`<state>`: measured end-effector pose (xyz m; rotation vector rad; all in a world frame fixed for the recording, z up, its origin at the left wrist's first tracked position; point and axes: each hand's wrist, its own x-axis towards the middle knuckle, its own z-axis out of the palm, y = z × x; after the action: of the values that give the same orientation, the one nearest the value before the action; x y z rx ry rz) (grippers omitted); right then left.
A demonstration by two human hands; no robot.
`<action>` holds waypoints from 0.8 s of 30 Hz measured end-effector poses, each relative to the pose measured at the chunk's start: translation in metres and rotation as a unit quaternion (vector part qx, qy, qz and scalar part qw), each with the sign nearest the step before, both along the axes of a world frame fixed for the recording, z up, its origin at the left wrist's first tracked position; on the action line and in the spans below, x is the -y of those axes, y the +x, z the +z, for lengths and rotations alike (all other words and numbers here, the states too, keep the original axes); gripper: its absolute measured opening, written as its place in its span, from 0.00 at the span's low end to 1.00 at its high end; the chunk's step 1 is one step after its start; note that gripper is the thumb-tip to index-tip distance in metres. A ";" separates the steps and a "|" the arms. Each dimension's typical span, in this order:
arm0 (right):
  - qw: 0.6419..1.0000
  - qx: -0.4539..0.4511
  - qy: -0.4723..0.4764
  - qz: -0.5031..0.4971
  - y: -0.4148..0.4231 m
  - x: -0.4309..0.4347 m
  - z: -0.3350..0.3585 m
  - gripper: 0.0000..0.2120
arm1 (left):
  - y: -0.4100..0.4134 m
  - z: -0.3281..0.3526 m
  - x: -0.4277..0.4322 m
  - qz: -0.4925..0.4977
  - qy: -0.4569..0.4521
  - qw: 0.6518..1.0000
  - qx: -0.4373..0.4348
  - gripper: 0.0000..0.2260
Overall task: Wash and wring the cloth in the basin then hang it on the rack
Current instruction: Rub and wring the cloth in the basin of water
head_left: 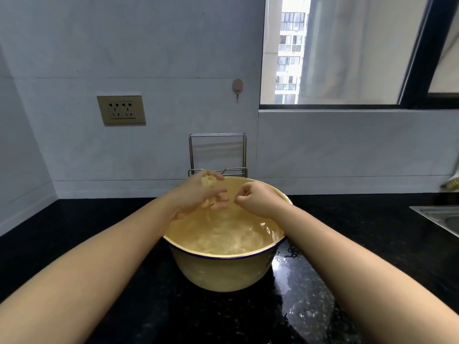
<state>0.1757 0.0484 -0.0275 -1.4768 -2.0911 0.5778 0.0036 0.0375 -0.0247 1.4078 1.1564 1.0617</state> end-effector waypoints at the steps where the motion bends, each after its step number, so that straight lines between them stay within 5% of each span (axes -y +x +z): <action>1: 1.000 0.001 0.003 0.000 0.000 0.000 0.000 0.04 | 0.001 0.002 0.001 0.001 -0.002 0.998 0.060 0.10; 7: 1.000 0.016 0.002 0.000 0.001 0.003 0.003 0.07 | 0.002 0.010 -0.001 0.049 0.035 0.991 0.124 0.04; 13: 1.000 0.022 -0.007 -0.003 0.001 0.002 0.003 0.05 | 0.006 0.017 -0.002 0.022 -0.008 0.997 0.067 0.25; 24: 0.999 0.033 -0.013 0.006 0.001 0.001 0.001 0.09 | 0.028 0.022 0.000 0.114 0.054 0.992 0.001 0.26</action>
<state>0.1771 0.0472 -0.0262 -1.5181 -2.1515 0.5714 0.0316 0.0375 -0.0029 1.3802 1.2975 1.3021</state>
